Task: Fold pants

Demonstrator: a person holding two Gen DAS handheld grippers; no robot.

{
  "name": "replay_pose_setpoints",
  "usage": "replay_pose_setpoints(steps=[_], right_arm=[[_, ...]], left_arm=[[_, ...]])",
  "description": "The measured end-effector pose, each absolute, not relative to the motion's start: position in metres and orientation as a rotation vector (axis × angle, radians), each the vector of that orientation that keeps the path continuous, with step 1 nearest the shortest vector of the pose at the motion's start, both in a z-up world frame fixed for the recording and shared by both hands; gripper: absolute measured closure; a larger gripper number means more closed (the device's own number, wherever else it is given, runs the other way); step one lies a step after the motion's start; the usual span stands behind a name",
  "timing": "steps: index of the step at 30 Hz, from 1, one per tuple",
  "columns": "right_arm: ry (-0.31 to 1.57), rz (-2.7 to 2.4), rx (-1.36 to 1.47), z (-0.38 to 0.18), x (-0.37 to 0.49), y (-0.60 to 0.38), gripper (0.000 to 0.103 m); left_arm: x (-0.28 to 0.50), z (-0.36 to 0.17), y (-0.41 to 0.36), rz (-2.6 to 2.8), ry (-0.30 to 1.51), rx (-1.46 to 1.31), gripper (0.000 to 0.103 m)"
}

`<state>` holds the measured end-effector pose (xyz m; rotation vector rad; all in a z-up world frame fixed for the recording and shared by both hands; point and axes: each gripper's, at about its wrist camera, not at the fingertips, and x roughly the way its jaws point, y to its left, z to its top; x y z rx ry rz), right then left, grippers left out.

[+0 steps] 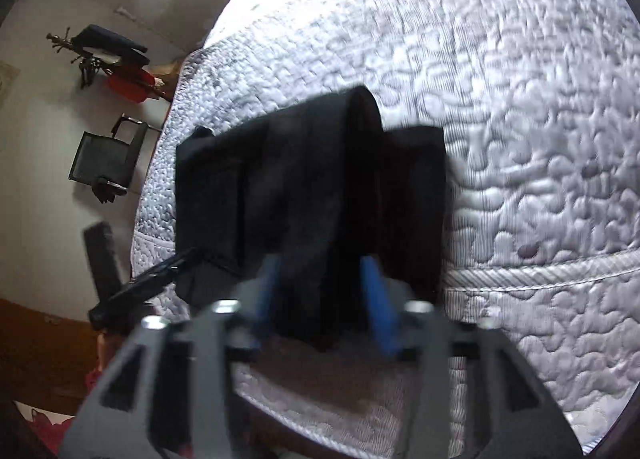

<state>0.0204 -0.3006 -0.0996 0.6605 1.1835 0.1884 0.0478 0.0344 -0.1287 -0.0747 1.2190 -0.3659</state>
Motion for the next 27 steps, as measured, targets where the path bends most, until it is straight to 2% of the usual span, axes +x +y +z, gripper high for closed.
replay_pose_setpoints(steps=[3, 7, 8, 9, 11, 12, 21, 27], right_arm=[[1.194, 0.185, 0.688, -0.115, 0.024, -0.3, 0.038], [1.223, 0.226, 0.726, -0.138, 0.039, -0.291, 0.035], [1.227, 0.23, 0.717, -0.14, 0.041, -0.288, 0.043], [1.226, 0.238, 0.709, -0.14, 0.043, -0.286, 0.063], [1.214, 0.275, 0.72, -0.135, 0.045, -0.284, 0.08], [1.203, 0.297, 0.723, -0.131, 0.045, -0.283, 0.084], [1.043, 0.292, 0.725, -0.07, 0.013, -0.306, 0.086], [1.173, 0.146, 0.692, -0.119, 0.011, -0.315, 0.086]], left_arm=[[0.046, -0.124, 0.039, -0.353, 1.207, -0.047, 0.004], [0.047, -0.122, 0.043, -0.342, 1.205, -0.045, 0.004], [0.046, -0.122, 0.043, -0.34, 1.206, -0.045, 0.004], [0.045, -0.121, 0.043, -0.34, 1.207, -0.043, 0.004], [0.045, -0.121, 0.043, -0.339, 1.208, -0.037, 0.004], [0.044, -0.119, 0.044, -0.337, 1.206, -0.031, 0.004], [0.037, -0.103, 0.045, -0.362, 1.163, -0.02, 0.004], [0.036, -0.12, 0.03, -0.375, 1.178, 0.031, 0.003]])
